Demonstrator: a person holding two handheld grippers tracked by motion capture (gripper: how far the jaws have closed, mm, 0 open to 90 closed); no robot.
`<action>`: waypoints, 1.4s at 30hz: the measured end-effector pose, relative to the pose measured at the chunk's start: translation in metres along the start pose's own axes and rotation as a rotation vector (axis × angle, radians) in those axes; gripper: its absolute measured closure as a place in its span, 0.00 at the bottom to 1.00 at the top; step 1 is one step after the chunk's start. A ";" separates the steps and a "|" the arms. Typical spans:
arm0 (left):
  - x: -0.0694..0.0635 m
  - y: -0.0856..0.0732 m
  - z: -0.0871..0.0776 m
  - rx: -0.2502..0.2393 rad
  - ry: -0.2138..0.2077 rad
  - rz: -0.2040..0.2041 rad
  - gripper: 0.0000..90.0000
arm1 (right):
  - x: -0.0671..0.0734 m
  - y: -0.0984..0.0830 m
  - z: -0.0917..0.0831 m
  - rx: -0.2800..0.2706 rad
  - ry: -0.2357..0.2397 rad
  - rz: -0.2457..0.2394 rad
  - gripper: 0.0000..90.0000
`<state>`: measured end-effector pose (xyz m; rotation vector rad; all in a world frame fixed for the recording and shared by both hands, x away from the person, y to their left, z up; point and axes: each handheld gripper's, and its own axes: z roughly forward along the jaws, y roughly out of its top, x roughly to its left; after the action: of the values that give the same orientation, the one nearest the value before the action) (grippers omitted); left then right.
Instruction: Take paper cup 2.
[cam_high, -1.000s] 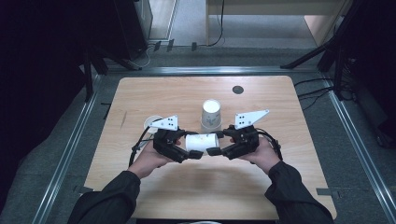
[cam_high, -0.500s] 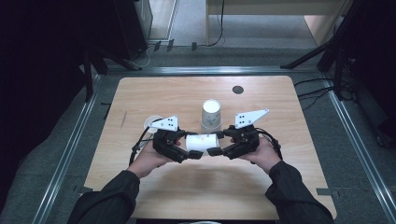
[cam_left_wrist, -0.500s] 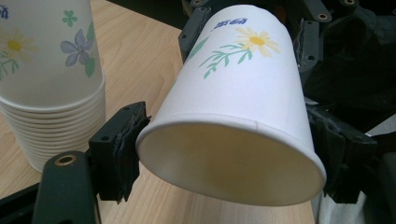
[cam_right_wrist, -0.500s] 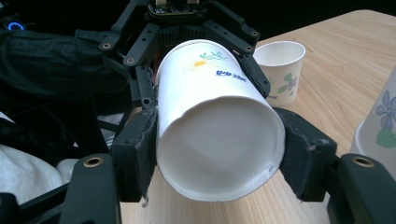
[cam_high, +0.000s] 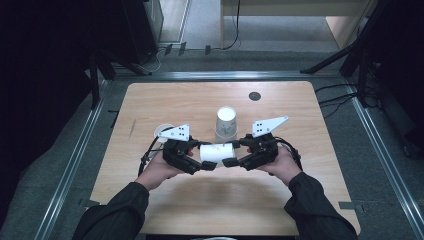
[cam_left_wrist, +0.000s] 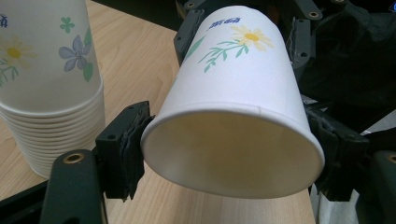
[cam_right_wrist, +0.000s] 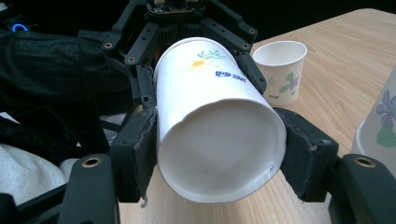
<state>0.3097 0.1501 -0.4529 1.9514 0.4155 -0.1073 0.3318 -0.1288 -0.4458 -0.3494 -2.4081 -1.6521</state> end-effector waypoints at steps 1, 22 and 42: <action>0.000 0.000 0.000 0.000 0.001 0.002 0.27 | 0.000 0.000 0.000 0.000 0.002 0.002 0.39; 0.000 0.000 -0.004 -0.005 0.010 0.011 0.28 | -0.001 0.000 -0.003 -0.001 -0.009 0.004 0.38; 0.002 0.025 -0.020 0.174 0.064 0.066 0.28 | 0.000 -0.004 -0.010 0.055 -0.072 -0.009 0.32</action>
<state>0.3180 0.1597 -0.4239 2.1427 0.3937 -0.0392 0.3310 -0.1395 -0.4462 -0.3969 -2.5050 -1.6002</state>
